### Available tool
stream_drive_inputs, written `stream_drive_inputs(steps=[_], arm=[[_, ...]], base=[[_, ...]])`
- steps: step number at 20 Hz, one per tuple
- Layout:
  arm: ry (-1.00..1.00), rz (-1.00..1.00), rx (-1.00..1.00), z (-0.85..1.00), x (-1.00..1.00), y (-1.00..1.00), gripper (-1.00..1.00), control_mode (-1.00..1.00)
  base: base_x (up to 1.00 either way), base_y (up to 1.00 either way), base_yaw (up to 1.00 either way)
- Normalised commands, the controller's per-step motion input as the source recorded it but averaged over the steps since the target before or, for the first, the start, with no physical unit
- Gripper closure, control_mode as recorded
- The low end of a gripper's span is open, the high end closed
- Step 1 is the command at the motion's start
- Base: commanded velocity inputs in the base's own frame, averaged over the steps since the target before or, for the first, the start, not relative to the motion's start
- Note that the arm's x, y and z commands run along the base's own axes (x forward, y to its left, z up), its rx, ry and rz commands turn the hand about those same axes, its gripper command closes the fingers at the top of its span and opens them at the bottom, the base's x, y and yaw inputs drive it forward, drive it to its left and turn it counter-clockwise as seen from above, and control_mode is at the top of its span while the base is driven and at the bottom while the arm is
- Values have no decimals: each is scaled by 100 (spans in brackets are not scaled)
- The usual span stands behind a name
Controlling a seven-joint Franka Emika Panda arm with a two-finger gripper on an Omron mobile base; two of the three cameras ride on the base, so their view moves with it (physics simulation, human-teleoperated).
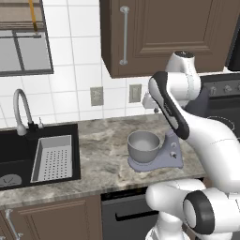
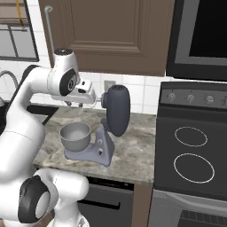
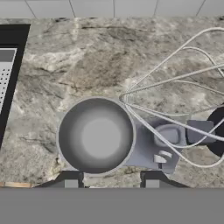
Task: Close the stand mixer head.
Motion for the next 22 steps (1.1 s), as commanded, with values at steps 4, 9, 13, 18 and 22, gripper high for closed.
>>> stream_drive_inputs(steps=[4, 9, 13, 18, 22], arm=[[-5, 1, 10, 0, -37, -49, -100, -100], [-24, 15, 10, 0, -99, -97, -100, -100], [-26, 18, 1, 0, -96, -100, -100, -100], [-28, 16, 0, 0, -53, -100, -100, -100], [-19, 13, 0, 6, 12, -87, -100, -100]], base=[[0, 0, 0], [0, 0, 0], [0, 0, 0], [0, 0, 0], [0, 0, 0]])
